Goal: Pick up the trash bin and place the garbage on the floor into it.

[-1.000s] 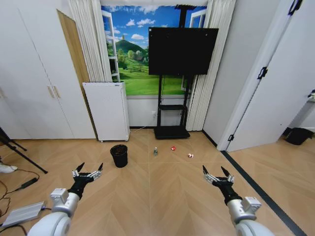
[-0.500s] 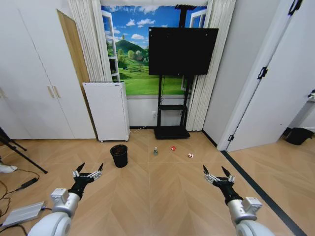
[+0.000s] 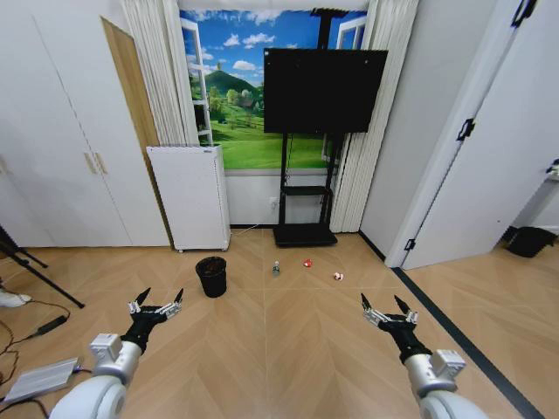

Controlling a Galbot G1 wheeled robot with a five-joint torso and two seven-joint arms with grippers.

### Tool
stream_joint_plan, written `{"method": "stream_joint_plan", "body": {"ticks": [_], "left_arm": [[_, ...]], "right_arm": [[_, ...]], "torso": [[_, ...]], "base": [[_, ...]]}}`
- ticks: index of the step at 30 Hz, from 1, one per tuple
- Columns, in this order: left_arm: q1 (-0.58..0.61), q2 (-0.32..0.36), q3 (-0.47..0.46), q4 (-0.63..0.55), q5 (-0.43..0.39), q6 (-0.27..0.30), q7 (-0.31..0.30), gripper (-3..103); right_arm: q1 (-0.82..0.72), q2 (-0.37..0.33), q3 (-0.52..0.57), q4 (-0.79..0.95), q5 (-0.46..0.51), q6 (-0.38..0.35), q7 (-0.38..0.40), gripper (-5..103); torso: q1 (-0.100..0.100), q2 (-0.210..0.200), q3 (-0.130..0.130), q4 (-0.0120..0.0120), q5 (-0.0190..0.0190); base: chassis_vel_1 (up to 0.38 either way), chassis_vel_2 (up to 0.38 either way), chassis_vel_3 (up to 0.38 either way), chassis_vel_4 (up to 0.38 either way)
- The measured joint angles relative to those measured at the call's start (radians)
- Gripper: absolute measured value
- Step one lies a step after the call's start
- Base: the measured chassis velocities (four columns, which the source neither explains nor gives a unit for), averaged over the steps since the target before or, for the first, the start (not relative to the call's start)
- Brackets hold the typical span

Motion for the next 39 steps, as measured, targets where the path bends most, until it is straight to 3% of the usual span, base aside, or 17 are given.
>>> {"method": "stream_joint_plan", "body": {"ticks": [23,39], "left_arm": [[-0.005,0.004,0.001,-0.002,0.002,-0.001,0.002,100],[-0.004,0.005,0.001,-0.005,-0.001,-0.001,0.003,100]], "right_arm": [[0.004,-0.009,0.002,-0.005,0.001,0.011,-0.007,100],[0.000,-0.008,-0.001,0.000,-0.008,0.016,-0.023,100]], "torso": [[0.000,0.000,0.000,0.0000,-0.0001],[0.000,0.000,0.000,0.0000,-0.0001]], "base": [[-0.014,0.010,0.014,-0.010],[-0.208,0.213,0.208,-0.207]]}}
